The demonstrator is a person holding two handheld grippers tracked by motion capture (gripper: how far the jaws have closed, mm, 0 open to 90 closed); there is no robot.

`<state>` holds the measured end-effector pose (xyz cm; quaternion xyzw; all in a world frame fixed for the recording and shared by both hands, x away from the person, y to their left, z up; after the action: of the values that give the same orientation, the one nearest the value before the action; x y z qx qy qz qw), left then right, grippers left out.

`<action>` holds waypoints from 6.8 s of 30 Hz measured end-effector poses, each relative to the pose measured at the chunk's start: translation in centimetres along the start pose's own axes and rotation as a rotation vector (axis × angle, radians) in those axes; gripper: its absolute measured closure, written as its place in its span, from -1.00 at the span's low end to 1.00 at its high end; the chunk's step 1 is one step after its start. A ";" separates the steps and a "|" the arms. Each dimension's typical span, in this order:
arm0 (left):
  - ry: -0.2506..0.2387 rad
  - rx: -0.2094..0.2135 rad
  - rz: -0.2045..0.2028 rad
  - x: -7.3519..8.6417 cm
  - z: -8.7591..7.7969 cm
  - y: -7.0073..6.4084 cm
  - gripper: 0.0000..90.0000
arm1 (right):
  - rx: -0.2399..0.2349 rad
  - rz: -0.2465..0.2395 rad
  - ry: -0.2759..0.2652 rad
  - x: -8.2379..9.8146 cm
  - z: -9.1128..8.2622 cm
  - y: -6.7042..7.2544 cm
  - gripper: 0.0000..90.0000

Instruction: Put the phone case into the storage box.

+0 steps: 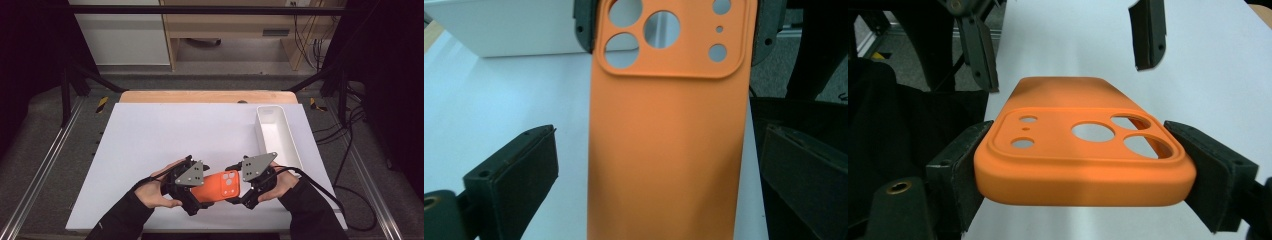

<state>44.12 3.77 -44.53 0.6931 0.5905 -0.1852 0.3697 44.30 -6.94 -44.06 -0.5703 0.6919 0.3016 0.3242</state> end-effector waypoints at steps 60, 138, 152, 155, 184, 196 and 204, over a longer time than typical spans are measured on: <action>0.103 0.077 -0.116 2.1 1.3 -0.6 -1.00 | 0.029 -0.009 0.341 -2.7 -2.4 -0.2 -0.63; 0.248 0.123 -0.012 2.2 4.5 -0.7 -0.66 | 0.040 -0.042 0.444 -4.5 -0.2 0.4 -0.67; 0.226 0.100 -0.037 2.6 4.5 -0.5 -0.66 | 0.094 -0.057 0.318 -5.9 -1.7 0.1 -0.88; 0.219 0.090 -0.050 2.8 4.4 -0.3 -0.66 | 0.091 -0.054 0.294 -6.2 -2.2 0.2 -0.89; 0.061 0.016 -0.154 3.6 2.3 0.8 -0.66 | 0.092 0.077 0.150 -2.8 -2.3 -1.1 -0.91; 0.002 0.013 -0.140 2.5 1.6 0.8 -0.66 | 0.079 0.082 0.087 -3.3 -1.5 -1.1 -0.90; -0.013 0.028 -0.132 1.8 1.5 0.8 -0.66 | 0.066 0.096 0.028 -4.0 -1.5 -0.8 -0.86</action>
<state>45.55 3.91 -46.53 0.6565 0.6298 -0.2221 0.3507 45.49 -5.85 -39.98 -0.5296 0.7324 0.2858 0.3184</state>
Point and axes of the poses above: each handheld gripper's, and its own axes: z roughly forward along the jaws, x roughly out of its underside, y roughly to its left, the point moved 9 cm from there along z, roughly forward along the jaws, and after that the axes turned 11 degrees about z, right-handed, at the moved point
